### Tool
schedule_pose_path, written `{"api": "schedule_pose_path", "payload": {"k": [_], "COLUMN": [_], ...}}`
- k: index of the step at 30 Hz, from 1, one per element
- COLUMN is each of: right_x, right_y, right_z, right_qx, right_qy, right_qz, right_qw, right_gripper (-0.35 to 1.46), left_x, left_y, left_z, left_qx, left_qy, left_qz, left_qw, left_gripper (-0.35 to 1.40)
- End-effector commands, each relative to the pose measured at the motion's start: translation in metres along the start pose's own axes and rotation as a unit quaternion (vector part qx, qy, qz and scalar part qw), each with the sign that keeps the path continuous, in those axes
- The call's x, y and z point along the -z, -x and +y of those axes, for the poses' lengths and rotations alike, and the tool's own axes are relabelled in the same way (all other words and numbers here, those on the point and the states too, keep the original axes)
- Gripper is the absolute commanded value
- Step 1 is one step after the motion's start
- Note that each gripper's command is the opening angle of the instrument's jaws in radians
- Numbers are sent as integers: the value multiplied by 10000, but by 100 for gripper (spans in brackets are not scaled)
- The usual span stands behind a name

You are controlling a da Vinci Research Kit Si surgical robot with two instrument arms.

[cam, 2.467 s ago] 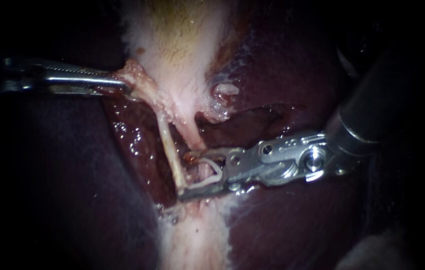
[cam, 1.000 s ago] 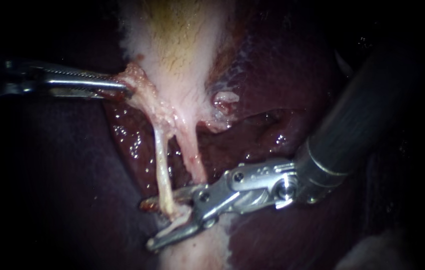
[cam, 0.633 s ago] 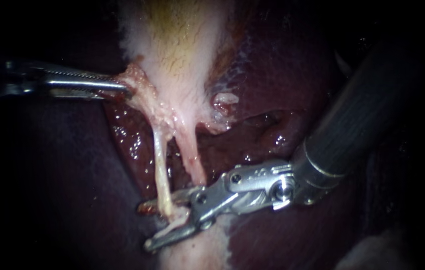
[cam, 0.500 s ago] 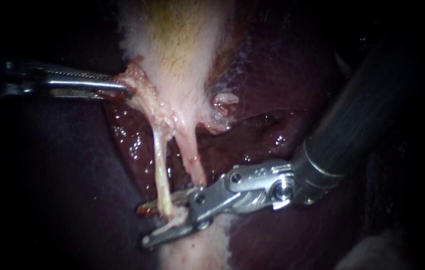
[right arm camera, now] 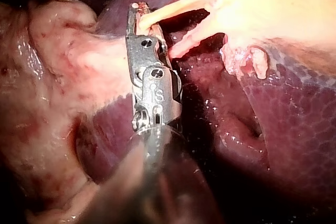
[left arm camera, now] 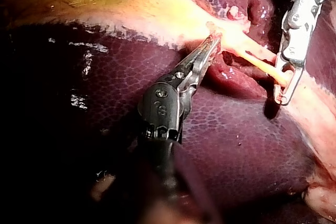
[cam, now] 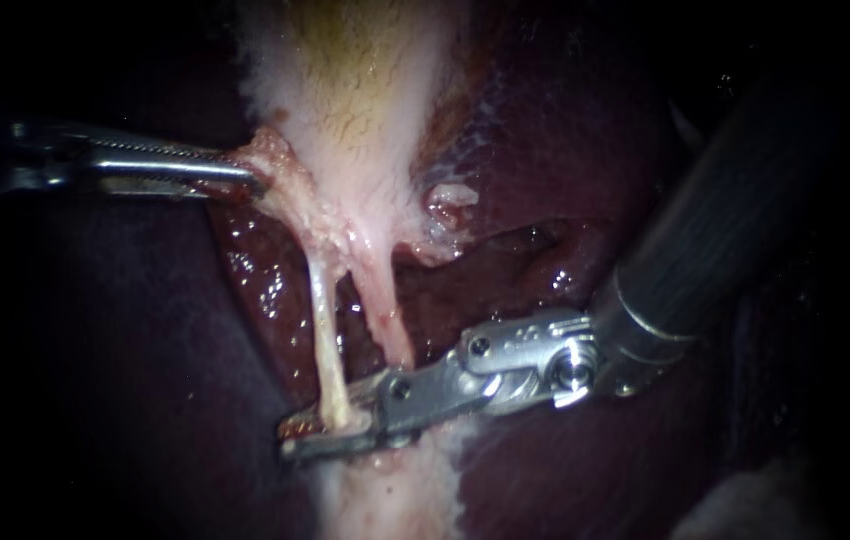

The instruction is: Clipping first clip left tube

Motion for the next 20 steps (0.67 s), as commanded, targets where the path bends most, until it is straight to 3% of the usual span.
{"api": "schedule_pose_path", "payload": {"k": [1,7,20], "right_x": [1,4,6], "right_y": [0,-3,-1], "right_z": [0,1,1], "right_qx": [2,-33,-30], "right_qy": [-1,58,56], "right_qz": [-19,-344,-376], "right_qw": [10000,9994,9993], "right_gripper": [-35,-35,-35], "left_x": [0,0,0], "left_y": [0,0,0], "left_z": [0,0,0], "left_qx": [1,1,0], "left_qy": [1,1,1], "left_qz": [0,0,0], "left_qw": [10000,10000,10000], "left_gripper": [-35,-35,-35]}}
